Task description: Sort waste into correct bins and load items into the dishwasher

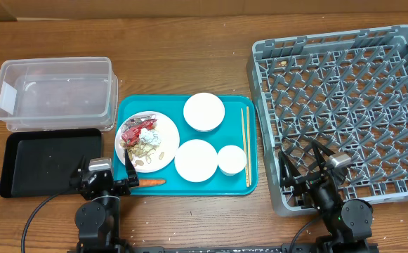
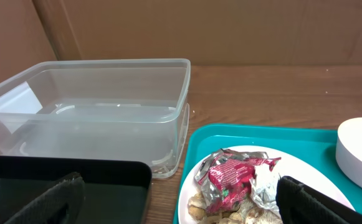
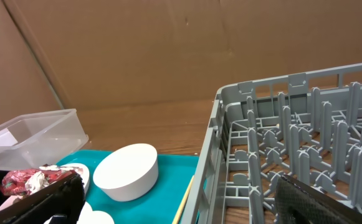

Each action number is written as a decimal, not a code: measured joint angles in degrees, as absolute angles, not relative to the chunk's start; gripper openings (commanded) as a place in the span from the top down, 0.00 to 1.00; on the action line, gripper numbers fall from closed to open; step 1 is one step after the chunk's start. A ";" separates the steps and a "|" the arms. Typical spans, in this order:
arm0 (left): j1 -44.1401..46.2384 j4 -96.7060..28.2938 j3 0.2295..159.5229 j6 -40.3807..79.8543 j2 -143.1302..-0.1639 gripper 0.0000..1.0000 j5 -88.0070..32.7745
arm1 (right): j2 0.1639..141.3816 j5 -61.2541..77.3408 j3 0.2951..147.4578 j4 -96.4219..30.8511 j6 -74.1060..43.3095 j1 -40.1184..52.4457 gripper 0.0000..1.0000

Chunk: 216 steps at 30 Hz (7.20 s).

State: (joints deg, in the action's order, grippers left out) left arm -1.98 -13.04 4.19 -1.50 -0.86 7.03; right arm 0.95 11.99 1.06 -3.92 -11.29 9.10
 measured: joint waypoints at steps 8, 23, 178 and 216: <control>-1.98 -13.04 4.19 -1.50 -0.86 0.00 7.03 | 0.95 11.18 1.06 -3.90 -11.31 9.10 0.00; -1.98 -13.37 4.23 5.54 -0.86 0.00 5.02 | 1.32 10.87 1.91 -9.19 -17.39 9.10 0.00; 0.75 -53.45 83.31 21.87 -87.53 0.96 7.55 | 62.43 2.79 61.52 -62.59 -15.16 -8.91 0.00; -0.91 -60.88 84.20 16.10 -92.14 0.19 -8.36 | 62.43 2.79 61.52 -63.20 -15.18 -8.91 0.00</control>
